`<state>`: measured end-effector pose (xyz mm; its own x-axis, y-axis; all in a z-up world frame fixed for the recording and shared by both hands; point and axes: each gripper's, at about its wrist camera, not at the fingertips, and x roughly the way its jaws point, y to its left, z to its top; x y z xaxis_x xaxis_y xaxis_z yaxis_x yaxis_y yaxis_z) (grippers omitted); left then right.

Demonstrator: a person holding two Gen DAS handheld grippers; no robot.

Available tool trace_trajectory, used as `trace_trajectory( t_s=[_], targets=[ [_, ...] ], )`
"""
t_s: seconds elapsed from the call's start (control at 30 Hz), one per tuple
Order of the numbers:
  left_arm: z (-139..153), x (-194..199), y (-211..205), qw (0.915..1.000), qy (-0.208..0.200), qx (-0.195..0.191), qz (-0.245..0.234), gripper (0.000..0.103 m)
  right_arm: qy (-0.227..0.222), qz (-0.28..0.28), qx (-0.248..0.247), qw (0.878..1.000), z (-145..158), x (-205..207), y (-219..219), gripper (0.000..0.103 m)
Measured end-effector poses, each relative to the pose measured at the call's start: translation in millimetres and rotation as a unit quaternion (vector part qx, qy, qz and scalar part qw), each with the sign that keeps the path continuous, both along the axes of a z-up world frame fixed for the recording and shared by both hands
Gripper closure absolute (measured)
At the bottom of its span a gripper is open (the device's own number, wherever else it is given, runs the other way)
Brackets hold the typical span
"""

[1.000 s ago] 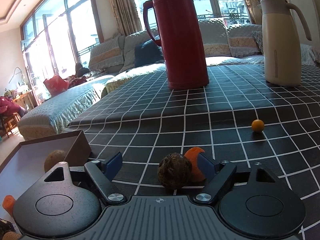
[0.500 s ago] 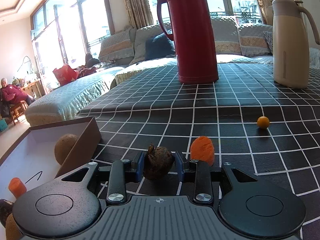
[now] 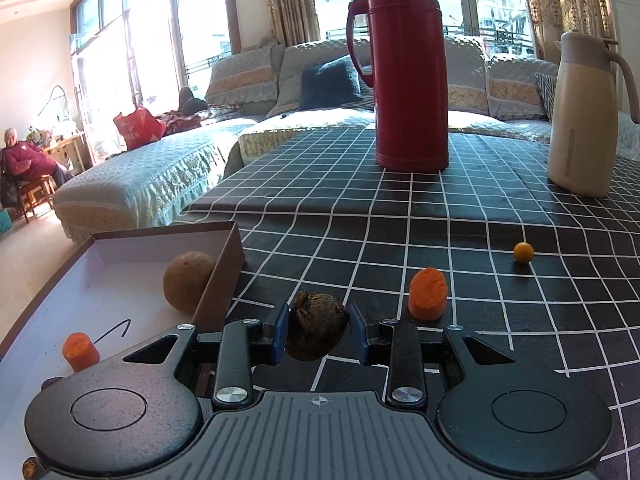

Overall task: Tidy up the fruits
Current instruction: 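Carry the dried fruit into the tray and open the left tool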

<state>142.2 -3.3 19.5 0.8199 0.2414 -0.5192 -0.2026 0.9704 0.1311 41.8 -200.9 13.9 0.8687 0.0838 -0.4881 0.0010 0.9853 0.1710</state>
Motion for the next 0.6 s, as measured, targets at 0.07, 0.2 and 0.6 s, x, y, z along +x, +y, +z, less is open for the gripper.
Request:
trace_trajectory(
  t_s=[0.07, 0.2, 0.6],
  targets=[
    [3, -5, 8, 1.0, -0.002, -0.002, 0.008, 0.069, 0.0, 0.0, 0.0, 1.0, 0, 0, 1, 0.018],
    [13, -15, 26, 0.9997, -0.009, 0.001, 0.023, 0.069, 0.001, 0.004, -0.003, 1.0, 0, -1, 4, 0.018],
    [14, -40, 114, 0.993, -0.003, 0.015, 0.117, 0.069, 0.012, 0.018, -0.005, 1.0, -4, 3, 21, 0.018]
  ],
)
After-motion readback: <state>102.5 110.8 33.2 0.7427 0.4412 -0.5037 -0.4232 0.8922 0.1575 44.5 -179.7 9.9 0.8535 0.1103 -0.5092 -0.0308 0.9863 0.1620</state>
